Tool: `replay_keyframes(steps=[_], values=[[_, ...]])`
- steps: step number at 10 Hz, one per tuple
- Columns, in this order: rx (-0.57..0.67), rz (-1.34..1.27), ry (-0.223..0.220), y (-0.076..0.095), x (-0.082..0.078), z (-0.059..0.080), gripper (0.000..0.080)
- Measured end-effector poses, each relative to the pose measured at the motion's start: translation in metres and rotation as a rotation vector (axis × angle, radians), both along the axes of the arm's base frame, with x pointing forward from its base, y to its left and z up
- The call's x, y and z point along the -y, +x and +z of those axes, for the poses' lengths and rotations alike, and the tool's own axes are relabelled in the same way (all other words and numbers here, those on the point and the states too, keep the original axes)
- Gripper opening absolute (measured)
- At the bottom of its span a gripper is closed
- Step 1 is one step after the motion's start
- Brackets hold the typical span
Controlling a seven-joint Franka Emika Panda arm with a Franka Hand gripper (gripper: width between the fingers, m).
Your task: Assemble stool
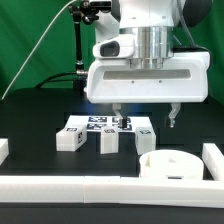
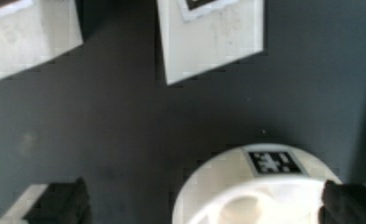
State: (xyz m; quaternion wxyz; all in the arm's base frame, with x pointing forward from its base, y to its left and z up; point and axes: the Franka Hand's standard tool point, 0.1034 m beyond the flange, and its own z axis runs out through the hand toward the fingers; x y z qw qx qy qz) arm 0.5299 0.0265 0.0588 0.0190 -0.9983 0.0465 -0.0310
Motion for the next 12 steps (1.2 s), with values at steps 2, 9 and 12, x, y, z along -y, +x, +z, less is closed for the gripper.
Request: replay_keyframes(steps=[2, 9, 12], values=[[0.002, 0.006, -0.003, -0.005, 0.0, -0.016, 0.0649], [-0.358, 0.024, 0.022, -0.009, -0.005, -0.015, 0.0649], [-0.585, 0.026, 0.041, -0.015, -0.003, -0.014, 0.0649]])
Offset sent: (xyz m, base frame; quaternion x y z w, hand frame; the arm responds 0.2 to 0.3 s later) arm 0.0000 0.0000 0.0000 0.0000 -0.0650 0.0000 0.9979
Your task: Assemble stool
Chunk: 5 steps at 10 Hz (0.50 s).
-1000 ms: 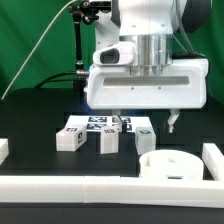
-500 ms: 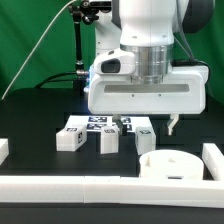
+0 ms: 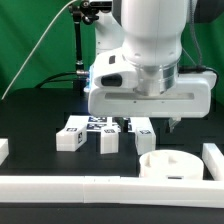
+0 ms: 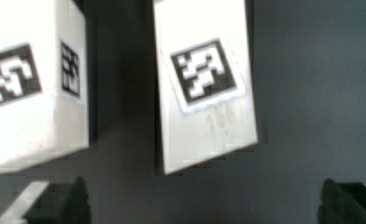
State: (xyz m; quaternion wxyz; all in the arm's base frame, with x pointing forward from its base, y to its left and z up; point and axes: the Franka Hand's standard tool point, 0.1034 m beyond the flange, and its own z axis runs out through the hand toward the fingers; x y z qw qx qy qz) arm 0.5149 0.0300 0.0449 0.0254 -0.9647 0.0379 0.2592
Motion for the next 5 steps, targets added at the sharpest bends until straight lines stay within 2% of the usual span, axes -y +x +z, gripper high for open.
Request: replay_keyframes(steps=[2, 4, 5], values=[[-0.096, 0.004, 0.005, -0.002, -0.001, -0.008, 0.0649], [-0.259, 0.011, 0.014, -0.013, -0.001, -0.014, 0.0649], [-0.305, 0.019, 0.019, -0.011, -0.002, -0.017, 0.0649]])
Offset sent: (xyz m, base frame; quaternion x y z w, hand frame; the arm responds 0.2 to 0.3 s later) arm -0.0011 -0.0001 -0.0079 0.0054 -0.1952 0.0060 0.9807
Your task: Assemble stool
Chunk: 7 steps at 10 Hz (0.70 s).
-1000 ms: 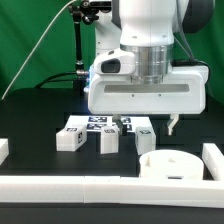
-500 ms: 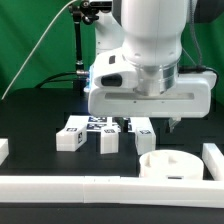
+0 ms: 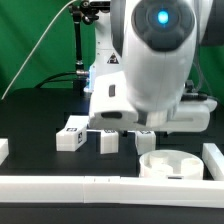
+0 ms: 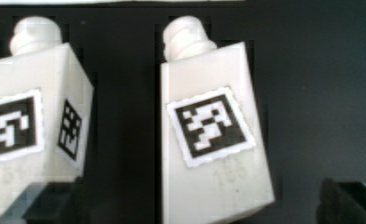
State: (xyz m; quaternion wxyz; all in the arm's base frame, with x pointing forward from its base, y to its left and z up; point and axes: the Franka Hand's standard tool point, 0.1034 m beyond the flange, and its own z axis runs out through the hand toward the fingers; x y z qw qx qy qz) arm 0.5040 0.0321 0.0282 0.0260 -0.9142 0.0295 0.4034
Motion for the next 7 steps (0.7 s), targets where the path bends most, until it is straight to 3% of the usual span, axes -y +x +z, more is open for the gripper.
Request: replay_keyframes(steps=[2, 7], values=[[-0.064, 0.008, 0.008, -0.003, -0.001, -0.004, 0.0649], [-0.081, 0.007, 0.007, -0.01, -0.001, -0.014, 0.0649]])
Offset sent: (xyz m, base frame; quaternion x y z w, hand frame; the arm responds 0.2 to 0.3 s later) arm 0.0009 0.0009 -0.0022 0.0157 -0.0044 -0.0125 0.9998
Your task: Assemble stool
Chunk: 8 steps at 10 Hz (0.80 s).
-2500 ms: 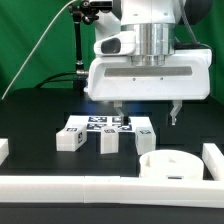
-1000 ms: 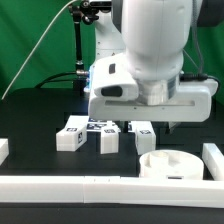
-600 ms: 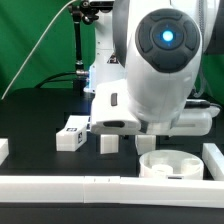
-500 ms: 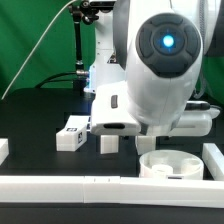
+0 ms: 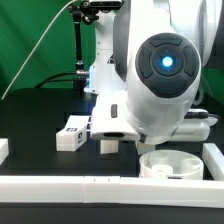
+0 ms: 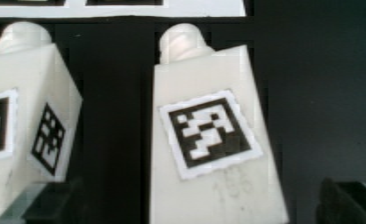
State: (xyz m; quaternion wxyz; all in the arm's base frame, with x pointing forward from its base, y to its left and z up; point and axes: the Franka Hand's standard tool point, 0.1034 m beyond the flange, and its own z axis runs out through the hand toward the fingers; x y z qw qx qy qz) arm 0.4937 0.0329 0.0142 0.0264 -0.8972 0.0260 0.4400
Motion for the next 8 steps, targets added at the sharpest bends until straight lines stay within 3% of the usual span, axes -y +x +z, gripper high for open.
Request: replay_keyframes(steps=[4, 6, 8], values=[[0.011, 0.005, -0.002, -0.0069, -0.003, -0.0103, 0.0619], [0.011, 0.005, -0.001, -0.0065, -0.0031, -0.0102, 0.0325], [0.012, 0.005, -0.001, -0.0063, -0.0028, -0.0102, 0.0325]])
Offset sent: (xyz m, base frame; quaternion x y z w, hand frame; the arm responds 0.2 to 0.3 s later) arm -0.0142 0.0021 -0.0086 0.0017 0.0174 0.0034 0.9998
